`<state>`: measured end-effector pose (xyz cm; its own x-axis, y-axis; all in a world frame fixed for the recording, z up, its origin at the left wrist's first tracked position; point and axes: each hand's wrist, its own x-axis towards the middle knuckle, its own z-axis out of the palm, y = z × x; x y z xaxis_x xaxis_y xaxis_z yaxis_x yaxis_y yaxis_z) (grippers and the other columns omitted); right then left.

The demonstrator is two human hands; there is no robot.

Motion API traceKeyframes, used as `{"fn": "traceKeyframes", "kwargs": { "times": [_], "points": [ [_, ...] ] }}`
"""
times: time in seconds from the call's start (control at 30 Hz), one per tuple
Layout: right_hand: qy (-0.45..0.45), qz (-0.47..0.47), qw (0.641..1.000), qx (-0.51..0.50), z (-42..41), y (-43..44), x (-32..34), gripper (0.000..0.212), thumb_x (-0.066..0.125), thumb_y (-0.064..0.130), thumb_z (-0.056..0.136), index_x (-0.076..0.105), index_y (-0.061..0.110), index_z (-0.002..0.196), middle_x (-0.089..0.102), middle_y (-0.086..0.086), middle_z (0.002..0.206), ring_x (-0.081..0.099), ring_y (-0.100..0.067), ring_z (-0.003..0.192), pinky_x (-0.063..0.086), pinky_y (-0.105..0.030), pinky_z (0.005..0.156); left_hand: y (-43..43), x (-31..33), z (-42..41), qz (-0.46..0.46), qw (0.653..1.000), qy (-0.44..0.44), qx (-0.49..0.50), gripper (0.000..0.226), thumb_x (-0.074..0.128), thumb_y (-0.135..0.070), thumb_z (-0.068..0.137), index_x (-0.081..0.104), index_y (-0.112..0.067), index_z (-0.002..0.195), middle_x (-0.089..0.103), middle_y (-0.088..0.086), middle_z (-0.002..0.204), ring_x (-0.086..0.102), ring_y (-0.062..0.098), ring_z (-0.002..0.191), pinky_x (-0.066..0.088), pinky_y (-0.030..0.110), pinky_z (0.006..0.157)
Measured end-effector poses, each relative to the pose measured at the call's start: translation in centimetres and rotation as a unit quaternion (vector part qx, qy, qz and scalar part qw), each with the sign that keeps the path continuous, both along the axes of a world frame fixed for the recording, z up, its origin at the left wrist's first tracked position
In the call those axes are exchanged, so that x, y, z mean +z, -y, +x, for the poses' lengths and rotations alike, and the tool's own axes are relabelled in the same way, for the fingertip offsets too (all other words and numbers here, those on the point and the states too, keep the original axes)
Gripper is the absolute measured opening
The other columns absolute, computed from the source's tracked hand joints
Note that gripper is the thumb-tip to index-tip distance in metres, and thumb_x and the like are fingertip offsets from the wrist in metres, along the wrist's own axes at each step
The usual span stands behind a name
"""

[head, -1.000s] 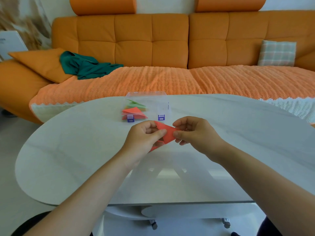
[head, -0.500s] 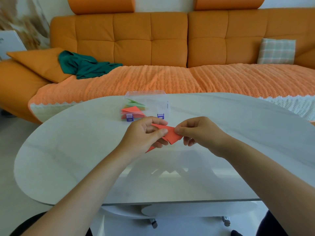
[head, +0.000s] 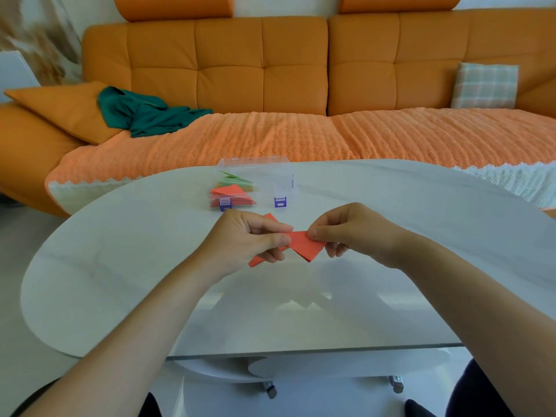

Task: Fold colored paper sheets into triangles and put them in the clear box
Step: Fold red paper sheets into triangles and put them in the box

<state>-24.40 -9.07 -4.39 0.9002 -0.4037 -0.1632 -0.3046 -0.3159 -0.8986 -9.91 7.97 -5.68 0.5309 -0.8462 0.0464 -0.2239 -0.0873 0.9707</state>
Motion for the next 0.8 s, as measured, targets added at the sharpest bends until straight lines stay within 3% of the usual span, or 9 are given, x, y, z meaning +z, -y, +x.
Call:
{"fn": "traceKeyframes", "kwargs": {
  "times": [0.17,0.33,0.53,0.63,0.73,0.8],
  "points": [
    [-0.059,-0.053,0.997,0.000,0.4,0.1,-1.0,0.014,0.071,0.027,0.090,0.078,0.016,0.084,0.069,0.011,0.065,0.059,-0.004,0.061,0.045,-0.016,0.060,0.5,-1.1,-0.1,0.073,0.996,0.040,0.024,0.011,0.078,-0.009,0.083,0.081,-0.019,0.089,0.071,0.003,0.064,0.063,0.010,0.058,0.050,0.018,0.057],
    [-0.096,-0.155,0.983,0.003,0.8,-0.1,-2.2,0.012,0.073,0.029,0.087,0.075,0.026,0.076,0.068,0.015,0.072,0.058,0.002,0.067,0.043,-0.013,0.059,1.1,-2.6,-0.4,0.143,0.974,0.175,0.023,0.009,0.077,-0.020,0.083,0.081,-0.028,0.085,0.071,-0.023,0.076,0.061,-0.014,0.073,0.040,0.003,0.065],
    [-0.122,-0.275,0.954,-0.004,1.2,-0.8,-3.0,0.010,0.071,0.041,0.084,0.071,0.033,0.079,0.066,0.017,0.082,0.062,-0.004,0.082,0.050,-0.022,0.072,1.3,-2.8,-0.8,0.199,0.941,0.272,0.017,0.006,0.073,-0.028,0.083,0.076,-0.033,0.083,0.068,-0.020,0.081,0.062,-0.003,0.077,0.052,0.023,0.075],
    [-0.131,-0.347,0.929,-0.010,1.2,-1.0,-3.0,0.015,0.070,0.050,0.081,0.068,0.036,0.086,0.063,0.017,0.089,0.061,-0.005,0.086,0.052,-0.027,0.076,1.4,-2.8,-1.1,0.213,0.910,0.355,0.014,0.007,0.069,-0.033,0.087,0.075,-0.033,0.090,0.061,-0.019,0.086,0.056,0.004,0.085,0.050,0.027,0.075],
    [-0.127,-0.356,0.926,-0.014,1.2,-1.1,-3.2,0.016,0.069,0.052,0.080,0.067,0.037,0.087,0.061,0.016,0.092,0.060,-0.006,0.088,0.051,-0.027,0.076,1.6,-3.4,-1.2,0.163,0.891,0.424,0.015,0.007,0.069,-0.030,0.090,0.072,-0.031,0.095,0.052,-0.013,0.098,0.043,0.005,0.100,0.044,0.027,0.079],
    [-0.121,-0.346,0.930,-0.016,1.2,-1.3,-3.3,0.012,0.068,0.049,0.081,0.067,0.037,0.083,0.061,0.017,0.089,0.060,-0.005,0.086,0.049,-0.025,0.073,1.6,-4.1,-1.4,0.103,0.895,0.434,-0.018,0.015,0.068,-0.013,0.089,0.073,-0.026,0.094,0.052,-0.010,0.098,0.043,0.007,0.100,0.036,0.021,0.078]
  ]
}}
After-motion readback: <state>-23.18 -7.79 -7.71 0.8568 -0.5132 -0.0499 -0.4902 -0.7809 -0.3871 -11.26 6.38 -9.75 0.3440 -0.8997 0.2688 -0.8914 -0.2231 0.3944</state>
